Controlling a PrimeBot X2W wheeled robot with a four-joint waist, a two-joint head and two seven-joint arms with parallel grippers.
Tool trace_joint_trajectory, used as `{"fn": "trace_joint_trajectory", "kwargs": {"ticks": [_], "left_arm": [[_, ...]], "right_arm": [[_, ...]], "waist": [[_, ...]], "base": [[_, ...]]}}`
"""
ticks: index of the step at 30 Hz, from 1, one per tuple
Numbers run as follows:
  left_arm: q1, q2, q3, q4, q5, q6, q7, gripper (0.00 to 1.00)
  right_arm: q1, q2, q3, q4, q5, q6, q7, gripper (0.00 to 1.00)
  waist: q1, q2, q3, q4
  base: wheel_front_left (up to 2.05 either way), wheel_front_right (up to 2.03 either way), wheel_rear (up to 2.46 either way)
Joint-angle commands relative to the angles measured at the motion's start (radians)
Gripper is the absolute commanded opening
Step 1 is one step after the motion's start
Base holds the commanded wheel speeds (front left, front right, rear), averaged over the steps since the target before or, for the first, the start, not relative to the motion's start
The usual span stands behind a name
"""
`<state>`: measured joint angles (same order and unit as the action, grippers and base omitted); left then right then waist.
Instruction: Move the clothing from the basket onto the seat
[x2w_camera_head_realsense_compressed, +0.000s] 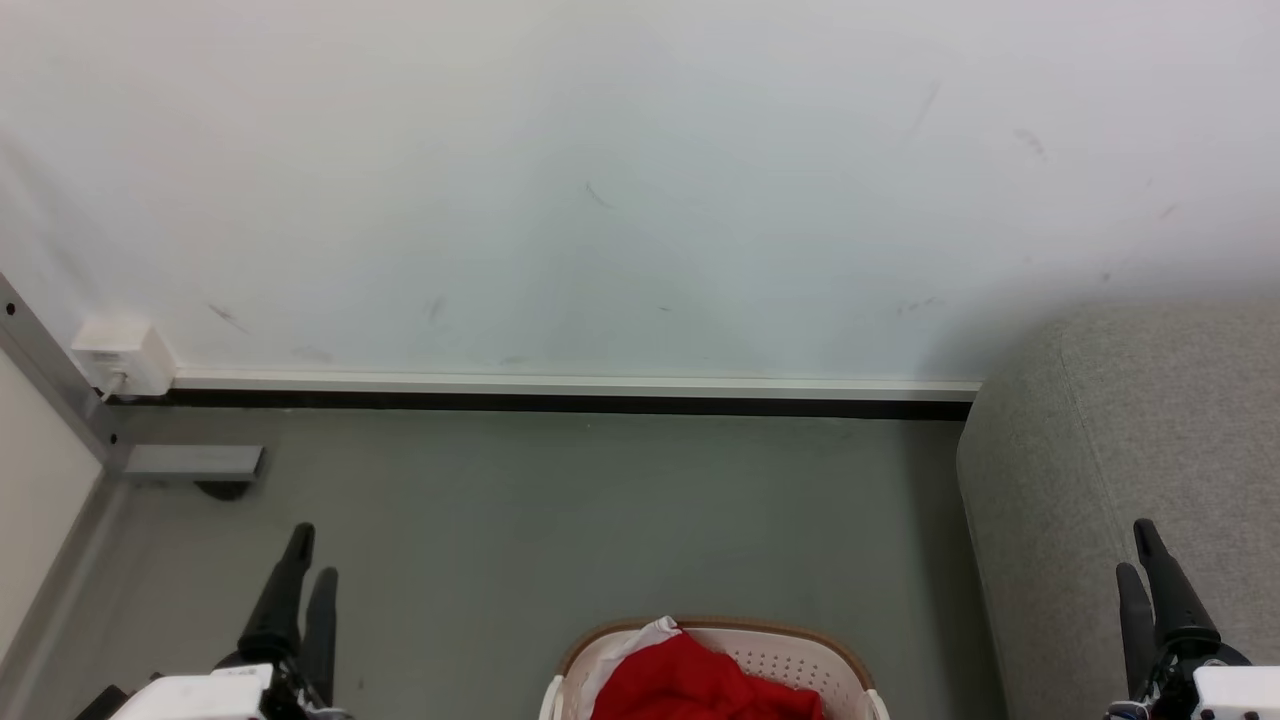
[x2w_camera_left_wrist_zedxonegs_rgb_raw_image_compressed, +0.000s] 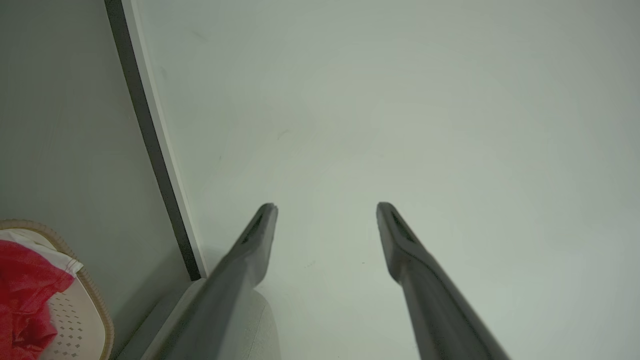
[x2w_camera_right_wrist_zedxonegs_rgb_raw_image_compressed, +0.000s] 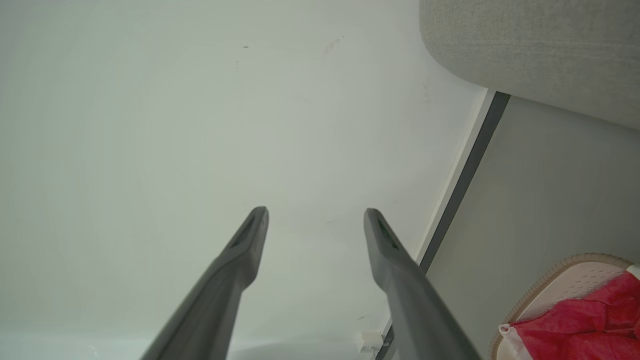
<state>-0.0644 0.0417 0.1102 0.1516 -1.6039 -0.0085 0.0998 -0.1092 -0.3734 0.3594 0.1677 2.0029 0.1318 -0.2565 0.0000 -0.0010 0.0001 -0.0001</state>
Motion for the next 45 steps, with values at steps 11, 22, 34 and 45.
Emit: {"fn": "trace_joint_trajectory", "kwargs": {"ticks": [11, 22, 34, 45], "left_arm": [[-0.018, 0.004, -0.001, -0.04, 0.091, -0.025, -0.064, 1.0], [-0.008, 0.005, 0.0, -0.074, 0.331, -0.029, -0.111, 1.0], [0.013, 0.006, -0.041, -0.098, 0.624, 0.001, -0.153, 1.0], [0.033, 0.014, -0.07, -0.089, 0.873, 0.042, -0.189, 1.0]], "right_arm": [[-0.016, 0.042, -0.05, -0.052, -0.157, 0.0, -0.001, 1.0], [-0.011, 0.083, -0.073, -0.064, -0.443, 0.0, -0.002, 1.0], [0.004, 0.125, -0.14, -0.046, -0.764, -0.001, -0.003, 1.0], [0.024, 0.162, -0.219, 0.009, -1.057, -0.001, -0.004, 1.0]], "waist": [[0.0, 0.0, 0.001, -0.001], [0.0, 0.0, -0.003, -0.006], [0.0, 0.0, -0.009, -0.007], [0.0, 0.0, -0.022, -0.007]], "base": [[0.0, 0.0, 0.0], [0.0, 0.0, 0.0], [0.0, 0.0, 0.0], [0.0, 0.0, 0.0]]}}
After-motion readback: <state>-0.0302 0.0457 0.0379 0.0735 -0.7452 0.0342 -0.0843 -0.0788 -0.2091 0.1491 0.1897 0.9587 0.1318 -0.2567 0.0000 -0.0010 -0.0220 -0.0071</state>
